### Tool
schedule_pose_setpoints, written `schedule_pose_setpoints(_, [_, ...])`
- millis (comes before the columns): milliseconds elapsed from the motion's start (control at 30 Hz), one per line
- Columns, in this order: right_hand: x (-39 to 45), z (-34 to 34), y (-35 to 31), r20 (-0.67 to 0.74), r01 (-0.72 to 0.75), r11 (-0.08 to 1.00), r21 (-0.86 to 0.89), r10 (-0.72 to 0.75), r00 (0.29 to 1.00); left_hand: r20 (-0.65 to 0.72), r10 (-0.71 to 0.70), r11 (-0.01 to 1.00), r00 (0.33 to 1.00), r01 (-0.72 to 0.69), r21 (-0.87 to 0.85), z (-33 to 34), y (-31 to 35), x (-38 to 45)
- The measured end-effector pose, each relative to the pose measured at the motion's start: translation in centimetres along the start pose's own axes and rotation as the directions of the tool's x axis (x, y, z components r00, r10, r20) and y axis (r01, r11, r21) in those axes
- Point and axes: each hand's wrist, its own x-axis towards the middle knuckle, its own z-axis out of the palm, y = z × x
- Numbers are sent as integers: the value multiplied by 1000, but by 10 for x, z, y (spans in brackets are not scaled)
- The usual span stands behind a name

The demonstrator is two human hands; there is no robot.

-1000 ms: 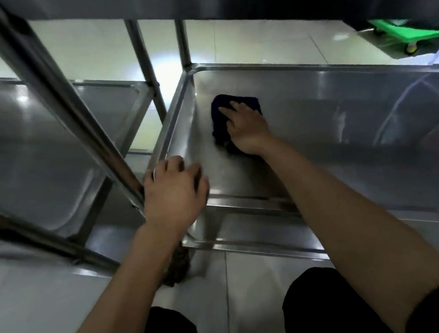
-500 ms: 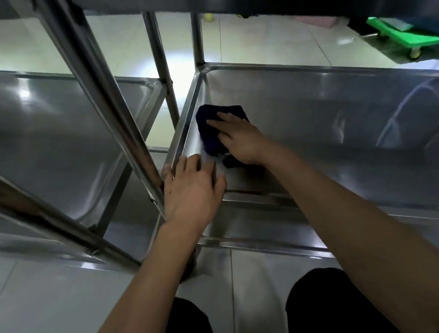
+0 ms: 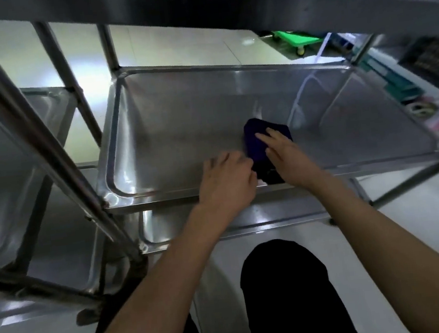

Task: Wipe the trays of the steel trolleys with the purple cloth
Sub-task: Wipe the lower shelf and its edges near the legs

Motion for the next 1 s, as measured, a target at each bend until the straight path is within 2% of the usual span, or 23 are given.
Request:
schedule_pose_setpoints(133, [-21,-13,14,-35,-85,996,15,86,996,47,66,998,997,-66,-11,17,17,5])
schedule_pose_setpoints(267, [-16,-13,2,-46,-146,989,7,146,988,4,34,999,999,-34,-36,28,16,-1])
schedule_pose_setpoints(367, [-12,-10,-5,-122,-182,982,45,186,975,4,48,998,999,-48,-45,31,12,-2])
schedule_pose_setpoints(500, [-11,-6,-4,-194,-155,988,-11,150,969,-22,39,999,999,-39,-20,28,17,0])
schedule_pose_setpoints(633, [-8,0,17,-122,-82,987,-141,65,990,-89,-46,999,995,47,10,33,28,14])
schedule_pose_setpoints(733, [2,-9,49,-83,-62,991,-120,53,995,-137,-64,997,989,68,24,43,50,32])
schedule_pose_setpoints(833, [10,-19,84,-59,-18,997,-75,13,998,-112,-62,998,992,64,14,57,81,50])
schedule_pose_setpoints(900, [13,-21,98,-56,22,998,-63,-26,998,-75,-103,993,992,107,51,64,96,57])
schedule_pose_setpoints(1000, [16,-22,112,-52,76,993,-89,-81,995,-109,-188,973,976,200,113,69,105,66])
